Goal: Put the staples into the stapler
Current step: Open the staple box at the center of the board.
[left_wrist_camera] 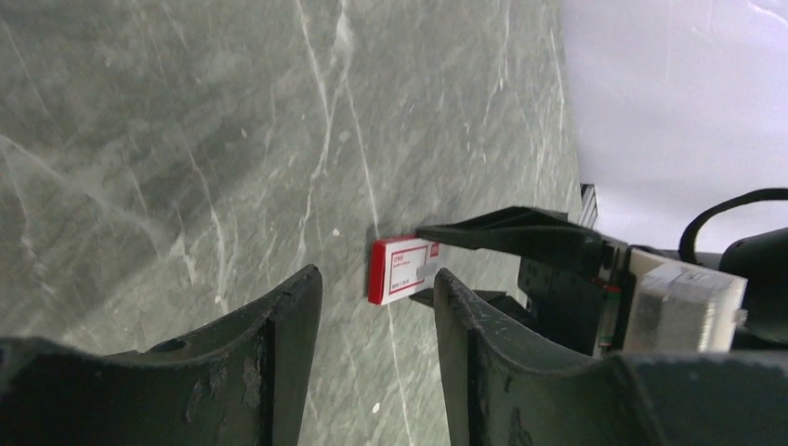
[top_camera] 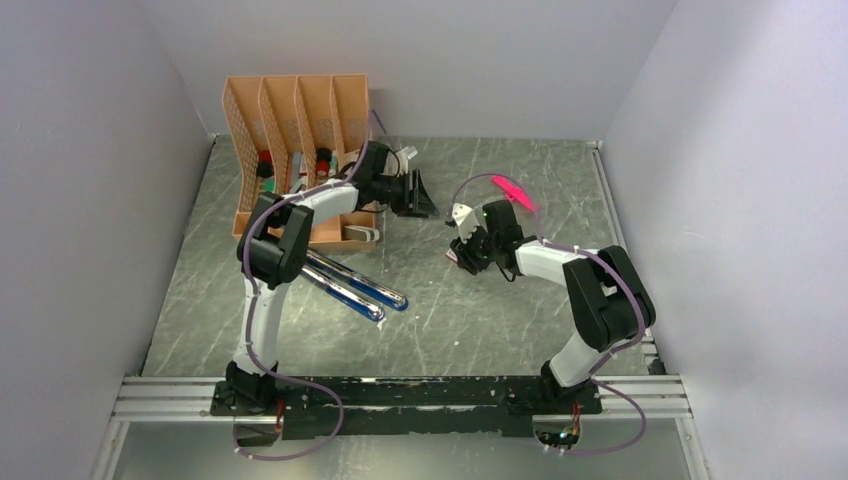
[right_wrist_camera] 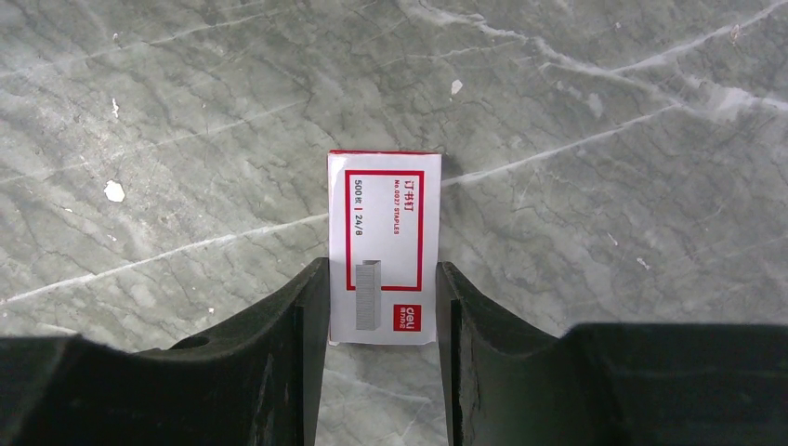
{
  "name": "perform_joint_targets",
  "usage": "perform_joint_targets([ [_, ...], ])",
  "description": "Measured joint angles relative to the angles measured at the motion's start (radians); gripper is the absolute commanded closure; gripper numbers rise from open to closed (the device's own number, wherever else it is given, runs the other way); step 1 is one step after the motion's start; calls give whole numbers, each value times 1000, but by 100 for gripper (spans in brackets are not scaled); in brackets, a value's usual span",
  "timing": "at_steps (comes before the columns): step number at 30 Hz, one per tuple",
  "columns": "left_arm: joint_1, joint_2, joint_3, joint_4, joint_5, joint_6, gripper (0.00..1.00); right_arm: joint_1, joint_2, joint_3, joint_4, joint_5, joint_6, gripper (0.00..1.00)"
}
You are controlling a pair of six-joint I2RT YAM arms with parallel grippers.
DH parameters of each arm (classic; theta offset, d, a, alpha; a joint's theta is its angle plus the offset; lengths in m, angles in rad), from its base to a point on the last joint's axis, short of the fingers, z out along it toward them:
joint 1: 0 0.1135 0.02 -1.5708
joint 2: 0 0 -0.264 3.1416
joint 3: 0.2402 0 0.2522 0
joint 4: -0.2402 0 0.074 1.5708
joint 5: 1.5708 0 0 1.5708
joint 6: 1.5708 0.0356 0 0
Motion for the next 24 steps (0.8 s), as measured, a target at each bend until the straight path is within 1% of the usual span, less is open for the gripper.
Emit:
perform_joint_targets([
  [6, -23, 0, -64, 36, 14, 10, 48, 0, 8, 0, 14, -10, -4, 70],
  [10, -46, -3, -163, 134, 14, -35, 48, 0, 12, 0, 23, -16, -6, 70],
  [13, -61, -2, -212, 174, 16, -72, 48, 0, 12, 0, 24, -16, -6, 70],
  [18, -76, -1, -212, 242, 30, -99, 50, 0, 12, 0, 26, -15, -6, 70],
  [24, -100, 6, -212, 280, 39, -114, 52, 0, 18, 0, 34, -16, -6, 71],
])
